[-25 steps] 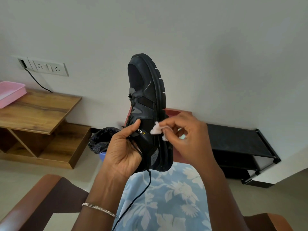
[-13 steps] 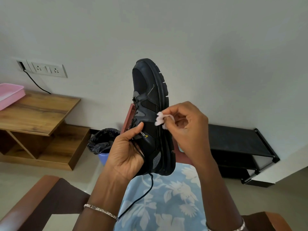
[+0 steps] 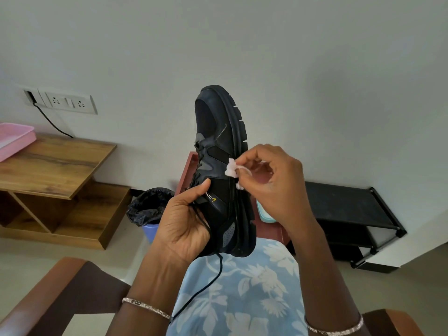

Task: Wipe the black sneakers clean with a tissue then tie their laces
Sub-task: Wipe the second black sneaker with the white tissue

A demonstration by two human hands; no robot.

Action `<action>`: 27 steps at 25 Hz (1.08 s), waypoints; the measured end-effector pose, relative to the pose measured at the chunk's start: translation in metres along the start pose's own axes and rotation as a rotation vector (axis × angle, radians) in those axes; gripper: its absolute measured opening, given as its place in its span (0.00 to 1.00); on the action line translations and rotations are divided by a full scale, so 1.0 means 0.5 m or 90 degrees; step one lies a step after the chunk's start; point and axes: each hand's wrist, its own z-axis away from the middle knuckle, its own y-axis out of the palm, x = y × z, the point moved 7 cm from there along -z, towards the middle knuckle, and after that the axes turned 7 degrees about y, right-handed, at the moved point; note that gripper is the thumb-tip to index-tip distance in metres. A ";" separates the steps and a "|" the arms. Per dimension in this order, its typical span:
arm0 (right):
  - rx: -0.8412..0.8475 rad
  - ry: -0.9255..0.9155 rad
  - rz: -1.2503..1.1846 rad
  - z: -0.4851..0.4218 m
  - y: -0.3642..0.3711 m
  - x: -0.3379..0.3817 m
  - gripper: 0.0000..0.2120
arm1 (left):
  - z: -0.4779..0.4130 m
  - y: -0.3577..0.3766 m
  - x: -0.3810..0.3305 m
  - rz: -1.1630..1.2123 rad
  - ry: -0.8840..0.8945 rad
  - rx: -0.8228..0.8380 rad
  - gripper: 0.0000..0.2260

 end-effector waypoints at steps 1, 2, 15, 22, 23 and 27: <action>0.054 -0.001 0.003 0.007 0.005 -0.003 0.05 | -0.001 -0.003 -0.002 -0.003 -0.004 0.000 0.18; 0.134 0.012 0.000 0.018 0.015 -0.007 0.05 | -0.002 -0.006 -0.004 -0.006 -0.007 -0.002 0.17; 0.004 -0.040 -0.007 0.019 0.025 0.008 0.04 | -0.002 0.002 -0.012 -0.010 0.017 -0.002 0.14; 0.201 0.048 0.018 0.109 0.069 -0.031 0.04 | -0.007 0.005 -0.042 0.041 0.068 -0.043 0.10; 0.184 0.053 0.018 0.111 0.071 -0.034 0.04 | -0.009 0.006 -0.046 0.060 0.087 -0.050 0.09; -0.005 0.030 -0.010 0.118 0.070 -0.003 0.07 | -0.016 0.003 -0.052 0.143 0.104 -0.031 0.10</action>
